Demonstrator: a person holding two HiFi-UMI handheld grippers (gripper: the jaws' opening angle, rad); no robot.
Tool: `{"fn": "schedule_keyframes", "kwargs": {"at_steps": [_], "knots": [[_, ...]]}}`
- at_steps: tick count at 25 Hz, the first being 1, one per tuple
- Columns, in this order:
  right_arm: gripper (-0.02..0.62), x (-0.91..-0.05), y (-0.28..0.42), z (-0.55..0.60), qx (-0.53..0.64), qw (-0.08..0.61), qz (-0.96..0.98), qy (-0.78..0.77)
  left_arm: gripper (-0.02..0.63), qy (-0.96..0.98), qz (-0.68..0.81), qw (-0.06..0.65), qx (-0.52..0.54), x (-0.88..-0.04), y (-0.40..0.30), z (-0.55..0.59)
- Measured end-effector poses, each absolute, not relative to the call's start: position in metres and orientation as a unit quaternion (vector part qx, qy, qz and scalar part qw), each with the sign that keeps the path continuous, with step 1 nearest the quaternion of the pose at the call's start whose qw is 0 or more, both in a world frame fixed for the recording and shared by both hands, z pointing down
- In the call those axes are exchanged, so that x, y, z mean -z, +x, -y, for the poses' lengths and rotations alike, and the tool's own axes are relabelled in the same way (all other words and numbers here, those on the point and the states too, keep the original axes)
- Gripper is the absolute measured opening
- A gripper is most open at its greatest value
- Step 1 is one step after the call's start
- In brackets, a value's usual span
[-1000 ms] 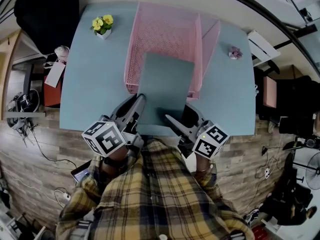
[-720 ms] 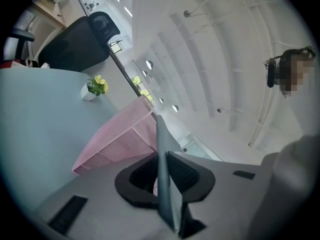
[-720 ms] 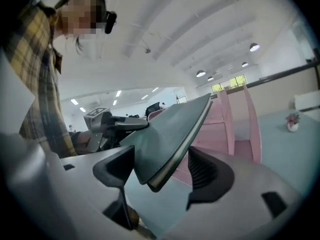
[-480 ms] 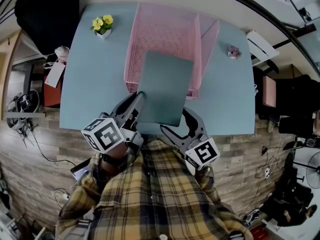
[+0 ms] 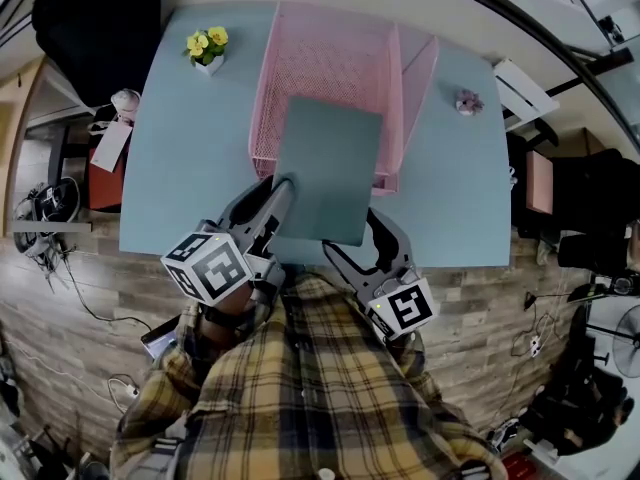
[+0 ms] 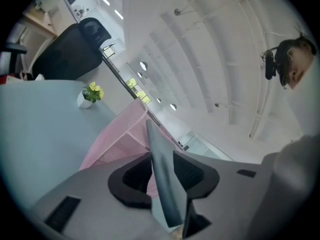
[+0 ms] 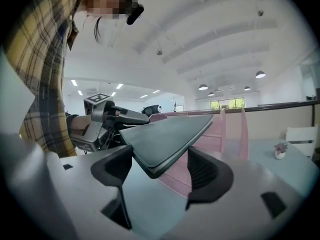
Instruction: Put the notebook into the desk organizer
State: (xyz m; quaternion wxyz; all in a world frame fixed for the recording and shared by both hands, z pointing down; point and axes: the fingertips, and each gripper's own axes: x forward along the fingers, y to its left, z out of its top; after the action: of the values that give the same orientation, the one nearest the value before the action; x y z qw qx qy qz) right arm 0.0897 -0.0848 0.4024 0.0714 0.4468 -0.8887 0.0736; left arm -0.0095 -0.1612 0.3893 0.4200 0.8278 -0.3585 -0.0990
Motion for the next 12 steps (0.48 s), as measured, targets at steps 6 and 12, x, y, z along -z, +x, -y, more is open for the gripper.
{"fn": "schedule_keyframes", "kwargs": {"at_steps": [6,12], "knots": [[0.348,-0.394,0.092,0.093,-0.072,0.045,0.887,0.454,0.184,0.870,0.376,0.313,0.059,-0.373,-0.011,0.151],[0.348,-0.387,0.096,0.105,-0.067,0.043,0.883,0.462,0.218,0.896,0.370,0.244,0.025,-0.371,-0.014,0.135]]}}
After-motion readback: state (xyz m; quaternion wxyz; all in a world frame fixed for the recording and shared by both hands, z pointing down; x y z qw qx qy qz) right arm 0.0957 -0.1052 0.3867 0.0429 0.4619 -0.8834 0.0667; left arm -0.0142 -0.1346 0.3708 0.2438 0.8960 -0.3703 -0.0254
